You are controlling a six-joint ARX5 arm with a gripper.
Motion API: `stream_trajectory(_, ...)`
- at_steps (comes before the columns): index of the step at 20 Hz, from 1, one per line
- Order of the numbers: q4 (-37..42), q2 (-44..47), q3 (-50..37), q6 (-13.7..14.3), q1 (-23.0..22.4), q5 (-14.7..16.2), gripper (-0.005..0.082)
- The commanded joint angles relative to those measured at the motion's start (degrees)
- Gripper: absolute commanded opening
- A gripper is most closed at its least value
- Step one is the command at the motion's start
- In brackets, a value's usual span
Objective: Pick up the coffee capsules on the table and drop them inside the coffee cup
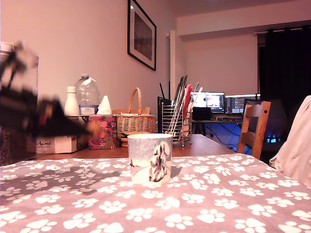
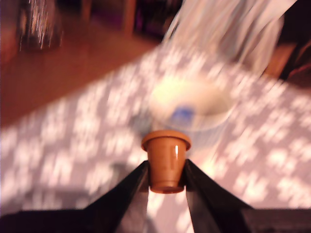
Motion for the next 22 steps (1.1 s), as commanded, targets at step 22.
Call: stream_trajectory(22,-8.50,-5.49,6.10,-6.14,-8.11,-1.95,0.0127)
